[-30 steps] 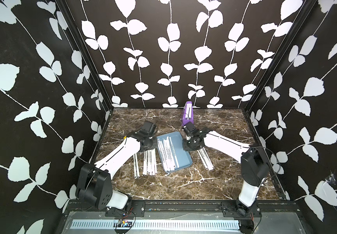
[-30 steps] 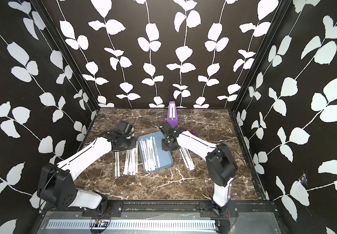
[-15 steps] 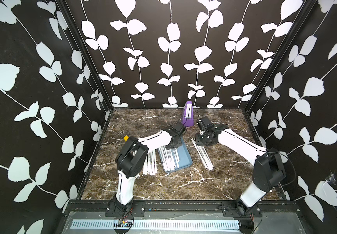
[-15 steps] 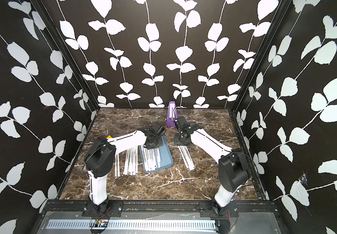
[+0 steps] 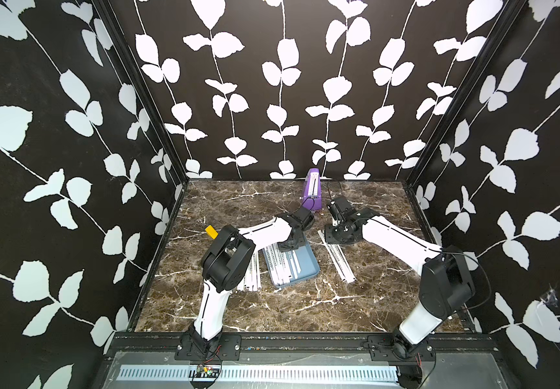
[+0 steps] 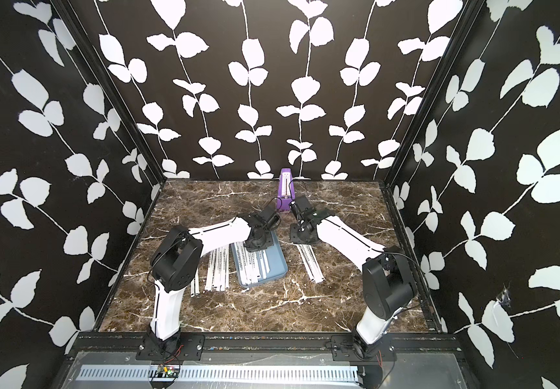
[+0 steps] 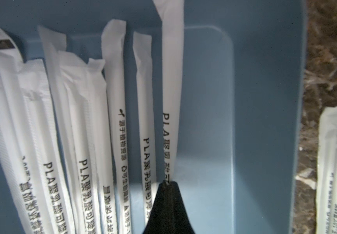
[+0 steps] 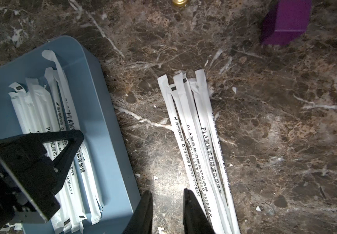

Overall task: Put the straws into the storage box
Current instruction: Place the straw in the storage box.

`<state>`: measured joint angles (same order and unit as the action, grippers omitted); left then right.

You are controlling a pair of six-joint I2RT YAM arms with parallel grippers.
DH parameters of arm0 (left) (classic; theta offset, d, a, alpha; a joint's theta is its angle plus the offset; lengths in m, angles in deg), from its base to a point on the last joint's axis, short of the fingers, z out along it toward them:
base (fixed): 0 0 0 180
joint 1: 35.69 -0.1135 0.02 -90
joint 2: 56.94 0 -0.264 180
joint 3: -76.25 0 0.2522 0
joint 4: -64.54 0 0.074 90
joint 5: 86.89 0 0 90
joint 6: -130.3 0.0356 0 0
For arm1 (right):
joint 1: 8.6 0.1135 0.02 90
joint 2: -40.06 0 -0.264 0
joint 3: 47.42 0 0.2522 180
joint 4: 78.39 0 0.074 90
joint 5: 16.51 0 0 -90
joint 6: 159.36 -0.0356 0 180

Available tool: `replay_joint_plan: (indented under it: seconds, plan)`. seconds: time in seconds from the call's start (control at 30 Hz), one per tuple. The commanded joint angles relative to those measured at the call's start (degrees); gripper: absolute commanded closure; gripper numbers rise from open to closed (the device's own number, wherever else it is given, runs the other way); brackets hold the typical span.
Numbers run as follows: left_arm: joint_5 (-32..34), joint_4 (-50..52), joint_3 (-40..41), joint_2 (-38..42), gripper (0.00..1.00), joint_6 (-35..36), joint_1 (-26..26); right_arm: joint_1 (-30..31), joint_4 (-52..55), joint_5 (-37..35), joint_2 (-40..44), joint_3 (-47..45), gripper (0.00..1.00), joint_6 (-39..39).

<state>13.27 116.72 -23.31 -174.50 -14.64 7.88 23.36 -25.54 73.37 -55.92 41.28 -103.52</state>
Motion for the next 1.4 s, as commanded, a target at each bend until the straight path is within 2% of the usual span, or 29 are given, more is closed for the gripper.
replay_joint_plan:
  seconds: [0.0, 0.67, 0.97, 1.17, 1.33, 1.37]
  plan:
    - [1.02, 2.77, -0.11, 0.09, 1.00, -1.07, -0.10, 0.20, -1.54, 0.60, -0.01, -1.72, 0.72, -0.33]
    - [2.11, 4.47, -0.33, -0.57, 1.00, -0.16, -0.19, 0.56, -2.25, 0.96, -0.40, -2.60, 0.72, -0.57]
    - [1.49, 3.81, -2.43, -0.66, 0.86, 1.13, -0.46, 0.73, -2.42, 1.26, -0.91, -2.60, 0.72, -0.33]
    - [0.09, 3.18, -2.69, 1.23, 0.83, 1.53, -1.21, 0.68, -0.85, 0.02, -0.87, -2.64, 0.72, 1.54]
    - [-0.02, 3.38, -2.71, 5.12, 0.80, 1.60, -1.24, 0.65, 2.59, -4.44, 0.18, -3.29, 0.72, 5.27]
    - [-0.21, 3.45, -2.64, 6.29, 0.80, 1.74, -1.27, 0.65, 3.44, -5.38, 0.50, -3.88, 0.74, 6.46]
